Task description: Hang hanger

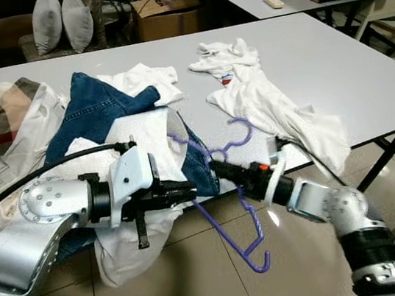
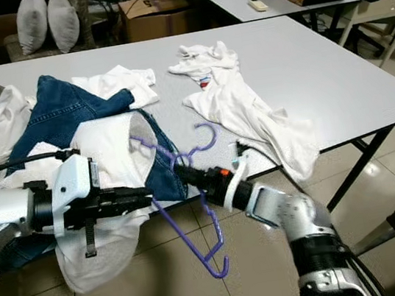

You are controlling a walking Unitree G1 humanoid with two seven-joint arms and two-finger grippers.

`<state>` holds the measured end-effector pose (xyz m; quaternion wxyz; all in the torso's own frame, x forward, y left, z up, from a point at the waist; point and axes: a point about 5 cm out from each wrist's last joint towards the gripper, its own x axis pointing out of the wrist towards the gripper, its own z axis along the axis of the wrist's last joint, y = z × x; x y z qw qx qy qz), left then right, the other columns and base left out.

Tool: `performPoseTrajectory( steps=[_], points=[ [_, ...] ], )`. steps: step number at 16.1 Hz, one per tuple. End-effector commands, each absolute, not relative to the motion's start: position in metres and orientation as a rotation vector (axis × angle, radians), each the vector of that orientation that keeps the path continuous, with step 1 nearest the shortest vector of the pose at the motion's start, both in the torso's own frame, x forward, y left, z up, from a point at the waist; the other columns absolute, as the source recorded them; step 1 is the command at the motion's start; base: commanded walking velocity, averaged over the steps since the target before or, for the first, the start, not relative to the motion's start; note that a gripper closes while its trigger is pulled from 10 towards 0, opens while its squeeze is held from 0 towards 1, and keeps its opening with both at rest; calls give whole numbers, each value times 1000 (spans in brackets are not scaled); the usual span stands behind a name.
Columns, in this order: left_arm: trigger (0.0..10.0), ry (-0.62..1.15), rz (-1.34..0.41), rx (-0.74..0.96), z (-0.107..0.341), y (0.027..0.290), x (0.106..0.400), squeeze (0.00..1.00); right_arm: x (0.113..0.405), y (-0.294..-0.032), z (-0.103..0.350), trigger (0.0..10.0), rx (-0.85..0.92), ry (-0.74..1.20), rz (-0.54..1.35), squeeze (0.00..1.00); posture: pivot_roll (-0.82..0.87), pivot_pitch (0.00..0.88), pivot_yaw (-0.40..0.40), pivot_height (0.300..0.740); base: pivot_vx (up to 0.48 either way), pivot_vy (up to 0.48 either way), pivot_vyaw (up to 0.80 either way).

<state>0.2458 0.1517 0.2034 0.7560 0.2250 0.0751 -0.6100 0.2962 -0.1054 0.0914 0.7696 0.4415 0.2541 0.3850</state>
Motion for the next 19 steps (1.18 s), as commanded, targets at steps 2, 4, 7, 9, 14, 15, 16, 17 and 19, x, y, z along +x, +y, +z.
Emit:
performPoseTrajectory(
  steps=[2, 4, 7, 9, 14, 15, 16, 17, 19],
  points=[
    [0, 174, -1340, 504, 205, 151, 239, 0, 308, -108, 92, 10000, 989, 539, 786, 0, 24, 33, -96, 740, 0, 0, 0],
    [0, 182, -1343, 501, 205, 150, 237, 0, 317, -105, 92, 10000, 1001, 538, 757, 0, 54, 31, -108, 740, 0, 0, 0],
    [0, 216, -1354, 509, 201, 149, 232, 0, 334, -100, 95, 10000, 1001, 523, 703, 0, 68, 26, -114, 740, 0, 0, 0],
    [0, 233, -1327, 533, 200, 153, 233, 0, 348, -103, 100, 10000, 1043, 484, 574, 0, 75, 19, -118, 740, 0, 0, 0],
    [0, -126, -1011, 659, 250, 166, 276, 0, 406, -96, 225, 10000, 1203, 65, 593, 0, 81, 0, -123, 740, 0, 0, 0],
    [0, -223, -939, 659, 266, 166, 284, 0, 413, -104, 251, 10000, 1238, -32, 574, 0, 80, 0, -129, 740, 0, 0, 0],
    [0, -309, -866, 657, 280, 168, 289, 0, 417, -114, 272, 10000, 1293, -121, 554, 0, 77, 0, -134, 740, 0, 0, 0],
    [0, -355, -838, 638, 284, 167, 289, 0, 417, -116, 270, 10000, 1283, -120, 549, 0, 72, 0, -136, 740, 0, 0, 0],
    [0, -379, -870, 605, 279, 160, 285, 0, 414, -110, 242, 10000, 1142, -30, 530, 0, 68, 0, -138, 740, 0, 0, 0]
  ],
)
